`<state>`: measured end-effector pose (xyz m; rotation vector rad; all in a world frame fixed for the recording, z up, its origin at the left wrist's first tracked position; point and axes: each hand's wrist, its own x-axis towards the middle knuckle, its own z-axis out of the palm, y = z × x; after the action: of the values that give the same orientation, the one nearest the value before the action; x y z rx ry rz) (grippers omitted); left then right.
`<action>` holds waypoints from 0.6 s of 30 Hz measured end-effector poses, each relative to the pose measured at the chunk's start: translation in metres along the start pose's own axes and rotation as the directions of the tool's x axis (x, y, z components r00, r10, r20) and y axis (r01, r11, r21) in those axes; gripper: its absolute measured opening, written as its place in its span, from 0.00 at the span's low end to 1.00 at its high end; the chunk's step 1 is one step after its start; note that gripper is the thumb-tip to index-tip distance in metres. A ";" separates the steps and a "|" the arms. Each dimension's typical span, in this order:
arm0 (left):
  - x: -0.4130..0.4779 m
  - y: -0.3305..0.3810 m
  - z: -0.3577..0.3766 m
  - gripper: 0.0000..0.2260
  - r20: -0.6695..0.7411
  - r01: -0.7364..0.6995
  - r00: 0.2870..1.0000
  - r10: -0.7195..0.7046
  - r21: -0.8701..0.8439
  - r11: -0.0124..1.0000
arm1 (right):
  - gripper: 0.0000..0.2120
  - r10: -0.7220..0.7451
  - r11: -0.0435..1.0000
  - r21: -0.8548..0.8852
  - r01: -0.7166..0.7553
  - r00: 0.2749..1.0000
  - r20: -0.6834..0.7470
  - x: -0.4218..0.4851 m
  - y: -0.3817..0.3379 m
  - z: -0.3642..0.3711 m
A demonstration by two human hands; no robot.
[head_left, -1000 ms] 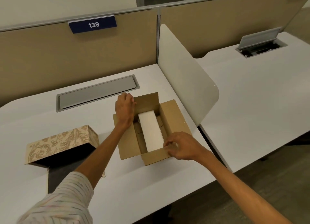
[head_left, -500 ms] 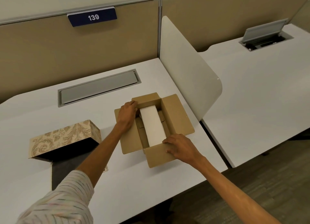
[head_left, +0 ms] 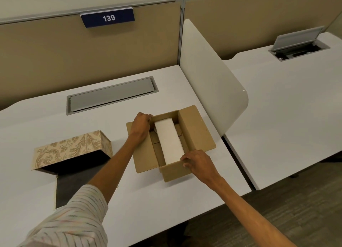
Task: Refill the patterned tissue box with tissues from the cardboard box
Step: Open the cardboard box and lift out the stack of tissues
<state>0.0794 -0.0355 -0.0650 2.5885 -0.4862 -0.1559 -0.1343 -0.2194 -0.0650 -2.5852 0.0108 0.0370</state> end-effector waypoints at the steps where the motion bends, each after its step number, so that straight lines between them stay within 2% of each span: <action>1: 0.000 0.000 0.000 0.11 0.001 0.005 1.000 -0.005 -0.002 1.000 | 0.10 0.011 1.000 0.008 -0.011 0.999 0.037 0.001 0.001 -0.002; 3: 0.001 0.003 -0.003 0.10 -0.008 0.025 1.000 -0.025 -0.025 0.999 | 0.12 0.051 0.996 0.067 -0.058 0.994 0.098 0.006 0.000 -0.007; 6: -0.004 0.014 -0.005 0.12 -0.071 0.022 0.997 -0.031 -0.124 0.992 | 0.17 0.140 0.976 0.153 -0.155 0.984 0.106 0.019 -0.006 -0.011; 10: -0.018 0.034 0.006 0.11 -0.128 -0.006 0.991 -0.031 -0.278 0.961 | 0.24 0.254 0.951 0.140 -0.274 0.956 0.147 0.043 -0.018 -0.005; 13: -0.024 0.040 0.023 0.13 -0.088 0.077 0.990 -0.113 -0.343 0.936 | 0.27 0.359 0.916 0.099 -0.389 0.903 0.235 0.061 -0.024 0.005; 18: -0.018 0.045 0.042 0.19 -0.025 0.179 0.981 -0.192 -0.255 0.950 | 0.28 0.468 0.859 0.027 -0.512 0.804 0.366 0.082 -0.021 0.020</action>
<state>0.0401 -0.0845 -0.0786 2.3771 -0.1889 -0.2029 -0.0521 -0.1916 -0.0732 -2.3447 0.5387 0.6662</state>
